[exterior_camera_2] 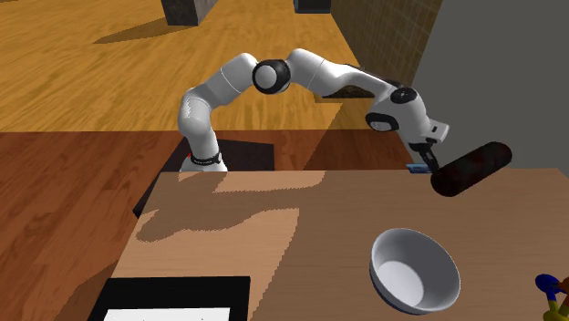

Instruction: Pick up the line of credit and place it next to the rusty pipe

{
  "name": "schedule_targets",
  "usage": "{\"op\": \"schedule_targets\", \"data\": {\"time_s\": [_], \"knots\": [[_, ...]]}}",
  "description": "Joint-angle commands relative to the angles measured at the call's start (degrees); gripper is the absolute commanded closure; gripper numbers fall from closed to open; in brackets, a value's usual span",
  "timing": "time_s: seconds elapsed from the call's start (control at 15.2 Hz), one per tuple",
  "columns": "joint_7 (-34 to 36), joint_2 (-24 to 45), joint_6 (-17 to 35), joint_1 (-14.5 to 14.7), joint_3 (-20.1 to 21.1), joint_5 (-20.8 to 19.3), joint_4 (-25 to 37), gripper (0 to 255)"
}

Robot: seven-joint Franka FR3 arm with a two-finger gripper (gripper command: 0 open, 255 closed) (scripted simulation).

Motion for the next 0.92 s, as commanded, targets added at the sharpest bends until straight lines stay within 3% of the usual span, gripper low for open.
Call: {"op": "schedule_targets", "data": {"time_s": [0.0, 0.07, 0.33, 0.86], "knots": [[-0.02, 0.13, -0.02, -0.11, -0.09, -0.03, -0.58, 0], [1.2, 2.65, -1.61, -1.89, 0.0, -0.36, 3.96, 0], [-0.89, -6.12, -1.44, 1.8, -1.98, -1.24, -6.04, 0], [-0.89, -6.11, -1.44, 1.8, -1.98, -1.24, -6.04, 0]]}}
